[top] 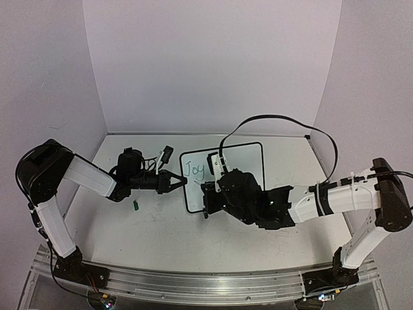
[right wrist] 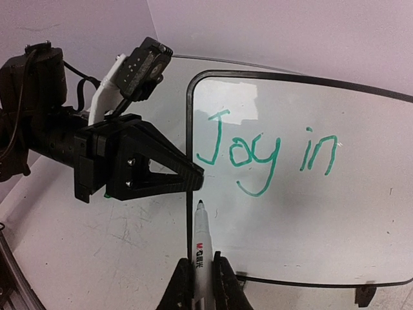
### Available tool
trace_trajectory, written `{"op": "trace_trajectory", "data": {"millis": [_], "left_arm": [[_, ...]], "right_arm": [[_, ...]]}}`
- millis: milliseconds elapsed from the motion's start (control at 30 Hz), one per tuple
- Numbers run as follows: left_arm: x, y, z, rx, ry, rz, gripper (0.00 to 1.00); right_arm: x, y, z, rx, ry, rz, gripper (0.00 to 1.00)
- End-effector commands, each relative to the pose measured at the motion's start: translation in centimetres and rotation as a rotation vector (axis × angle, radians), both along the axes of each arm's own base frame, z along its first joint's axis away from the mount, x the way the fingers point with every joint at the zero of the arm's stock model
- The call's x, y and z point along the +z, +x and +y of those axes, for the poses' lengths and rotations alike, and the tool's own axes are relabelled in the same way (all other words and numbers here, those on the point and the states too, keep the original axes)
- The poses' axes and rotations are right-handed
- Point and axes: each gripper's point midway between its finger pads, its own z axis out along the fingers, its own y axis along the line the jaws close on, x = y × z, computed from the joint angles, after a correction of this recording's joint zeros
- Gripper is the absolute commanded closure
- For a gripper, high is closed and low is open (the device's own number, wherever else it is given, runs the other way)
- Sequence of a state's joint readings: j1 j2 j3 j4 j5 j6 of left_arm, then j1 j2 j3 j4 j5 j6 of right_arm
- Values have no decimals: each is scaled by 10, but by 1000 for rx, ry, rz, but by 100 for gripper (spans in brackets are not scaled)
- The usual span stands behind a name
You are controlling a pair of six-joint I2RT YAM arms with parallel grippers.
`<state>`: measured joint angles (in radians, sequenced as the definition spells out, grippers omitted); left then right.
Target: Write a sentence on the whiteboard
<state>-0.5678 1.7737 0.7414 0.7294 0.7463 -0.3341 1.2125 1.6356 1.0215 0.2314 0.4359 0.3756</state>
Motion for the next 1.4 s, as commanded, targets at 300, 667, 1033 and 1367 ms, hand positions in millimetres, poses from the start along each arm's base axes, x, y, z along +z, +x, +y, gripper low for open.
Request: {"op": "trace_trajectory", "data": {"millis": [300, 667, 1033, 1367], "left_arm": [[21, 0, 1, 7, -16, -69, 100], [19, 0, 1, 7, -11, -67, 100], [21, -1, 1, 6, -14, -70, 100], [22, -2, 1, 3, -15, -72, 100]], "right_arm": [[-13, -3, 19, 73, -23, 1, 100], [-27, 3, 10, -5, -54, 1, 100], [-33, 10, 19, -31, -82, 2, 100], [-41, 14, 22, -56, -89, 12, 100]]}}
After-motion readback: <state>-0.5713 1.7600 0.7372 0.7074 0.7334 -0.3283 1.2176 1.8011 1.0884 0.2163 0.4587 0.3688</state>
